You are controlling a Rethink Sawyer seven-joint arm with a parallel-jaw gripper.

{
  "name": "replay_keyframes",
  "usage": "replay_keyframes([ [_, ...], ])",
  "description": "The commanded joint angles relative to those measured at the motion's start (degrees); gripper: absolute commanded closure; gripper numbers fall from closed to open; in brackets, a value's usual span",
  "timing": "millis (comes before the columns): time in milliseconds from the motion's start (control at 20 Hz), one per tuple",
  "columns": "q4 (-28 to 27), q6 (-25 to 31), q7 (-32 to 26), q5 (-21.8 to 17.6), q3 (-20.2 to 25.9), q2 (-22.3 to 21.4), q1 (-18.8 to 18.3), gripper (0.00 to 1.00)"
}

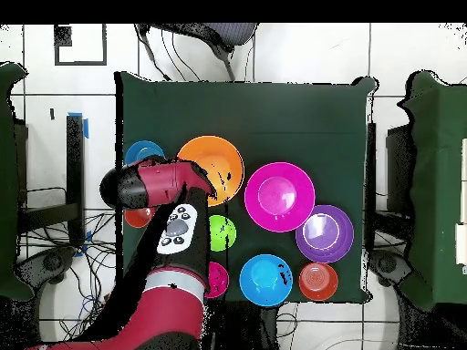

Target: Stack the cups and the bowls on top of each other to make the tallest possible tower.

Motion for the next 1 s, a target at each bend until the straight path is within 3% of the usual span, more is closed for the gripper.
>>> replay_keyframes([
  [50,1.50,5.15,5.30,-0.26,5.06,2.24,0.69,1.00],
  [450,1.66,2.38,6.32,-0.22,5.00,3.54,0.74,1.00],
  [1000,2.06,2.75,6.10,0.22,5.97,3.87,-0.10,1.00],
])
